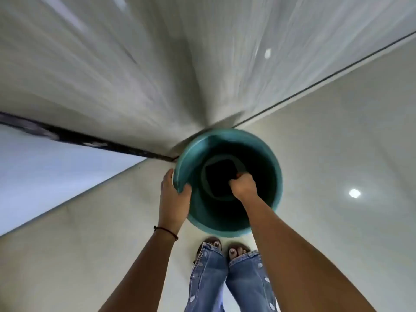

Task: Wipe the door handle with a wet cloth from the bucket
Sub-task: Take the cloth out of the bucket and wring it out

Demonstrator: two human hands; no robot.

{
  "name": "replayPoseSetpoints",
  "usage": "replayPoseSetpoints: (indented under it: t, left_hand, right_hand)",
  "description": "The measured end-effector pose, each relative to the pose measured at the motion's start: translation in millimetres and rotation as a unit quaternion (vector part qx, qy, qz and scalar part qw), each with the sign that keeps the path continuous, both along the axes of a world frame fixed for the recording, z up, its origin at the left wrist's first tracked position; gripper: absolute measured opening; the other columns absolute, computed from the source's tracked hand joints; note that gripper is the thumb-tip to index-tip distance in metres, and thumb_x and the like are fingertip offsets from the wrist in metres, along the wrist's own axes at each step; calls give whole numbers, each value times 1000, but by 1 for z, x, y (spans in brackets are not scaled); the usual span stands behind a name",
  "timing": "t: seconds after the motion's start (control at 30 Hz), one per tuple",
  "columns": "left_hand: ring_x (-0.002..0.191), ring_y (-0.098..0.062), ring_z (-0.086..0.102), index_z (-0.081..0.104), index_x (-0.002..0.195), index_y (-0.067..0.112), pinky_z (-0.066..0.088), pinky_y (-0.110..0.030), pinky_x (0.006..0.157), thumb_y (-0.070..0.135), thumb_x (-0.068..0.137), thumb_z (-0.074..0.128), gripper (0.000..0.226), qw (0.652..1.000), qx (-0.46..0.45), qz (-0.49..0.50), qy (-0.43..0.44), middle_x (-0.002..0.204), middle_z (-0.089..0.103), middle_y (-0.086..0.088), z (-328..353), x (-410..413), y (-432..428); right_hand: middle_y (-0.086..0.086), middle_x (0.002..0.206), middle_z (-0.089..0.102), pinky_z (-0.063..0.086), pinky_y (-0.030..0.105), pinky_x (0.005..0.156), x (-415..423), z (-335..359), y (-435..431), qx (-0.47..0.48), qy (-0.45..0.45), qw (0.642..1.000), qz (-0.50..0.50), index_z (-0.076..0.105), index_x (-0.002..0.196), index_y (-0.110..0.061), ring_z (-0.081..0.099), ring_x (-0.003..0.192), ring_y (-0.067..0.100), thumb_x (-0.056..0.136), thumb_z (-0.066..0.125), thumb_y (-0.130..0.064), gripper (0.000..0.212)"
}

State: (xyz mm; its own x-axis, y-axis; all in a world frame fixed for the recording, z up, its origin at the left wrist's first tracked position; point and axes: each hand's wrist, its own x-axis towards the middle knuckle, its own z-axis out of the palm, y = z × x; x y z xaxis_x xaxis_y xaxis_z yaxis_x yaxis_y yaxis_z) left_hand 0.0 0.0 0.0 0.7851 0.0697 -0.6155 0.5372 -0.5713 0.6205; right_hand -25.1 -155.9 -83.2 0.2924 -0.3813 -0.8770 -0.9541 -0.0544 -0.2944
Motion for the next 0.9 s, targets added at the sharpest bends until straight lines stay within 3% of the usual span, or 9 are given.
replayPoseSetpoints:
  t: [0.1,0.2,0.27,0.43,0.53,0.63,0.73,0.83,0.9]
  left_hand:
    - [99,-11,54,43,134,17,46,-23,82,7,90,51,46,998,-1,-14,-55,115,53,5,-37,1,3]
    - [89,-6,56,48,128,17,44,-11,70,14,95,47,33,999,-6,-10,-52,107,56,8,-56,2,10]
    - [87,-4,57,52,122,18,46,-12,69,16,95,47,27,999,-20,5,-50,101,60,9,-62,2,12]
    - [90,-8,58,53,121,18,49,-18,70,16,95,48,27,999,-33,21,-31,106,63,3,-55,4,10]
    - [108,-12,53,44,136,20,44,-19,83,21,94,50,42,999,-19,37,-12,135,51,0,-23,1,7]
    - [130,-14,39,39,141,20,31,-21,96,25,94,50,48,997,-9,76,-2,147,39,1,49,-9,7]
    - [128,-18,45,47,134,16,35,-25,98,27,92,54,43,990,-56,118,42,140,48,0,142,-25,12]
    - [105,-24,61,63,102,18,47,-32,85,22,90,59,13,960,-171,195,109,107,68,-2,255,-46,31]
    - [96,-25,68,67,99,18,56,-35,81,16,89,60,12,936,-249,217,118,101,72,-7,327,-64,47]
  right_hand:
    - [24,138,52,38,30,108,7,-60,7,-7,31,999,-34,46,133,8,49,129,33,92,54,-7,44]
    - [19,147,43,33,27,109,12,-104,17,7,37,994,-99,35,141,4,43,134,30,98,43,-8,46]
    - [17,149,40,32,32,110,13,-122,23,-16,35,995,-91,33,144,1,42,135,29,101,36,-12,45]
    - [20,133,58,44,32,99,19,-108,23,-8,25,994,-105,53,128,6,56,122,32,89,60,-13,44]
    - [22,113,68,53,38,94,17,-49,23,27,-24,994,-105,66,112,-2,66,105,35,71,71,-28,49]
    - [17,87,70,55,36,72,1,53,23,88,-106,980,-144,69,86,-11,65,77,28,68,69,-20,21]
    - [14,89,67,49,39,73,-28,180,31,189,-168,951,-176,67,89,-13,61,79,25,67,65,-11,22]
    - [17,101,72,54,47,83,-58,318,50,263,-205,934,-133,67,107,-12,67,89,32,66,65,-11,41]
    - [18,109,71,55,51,90,-77,398,67,268,-215,936,-77,64,115,-12,67,99,34,70,67,-10,45]
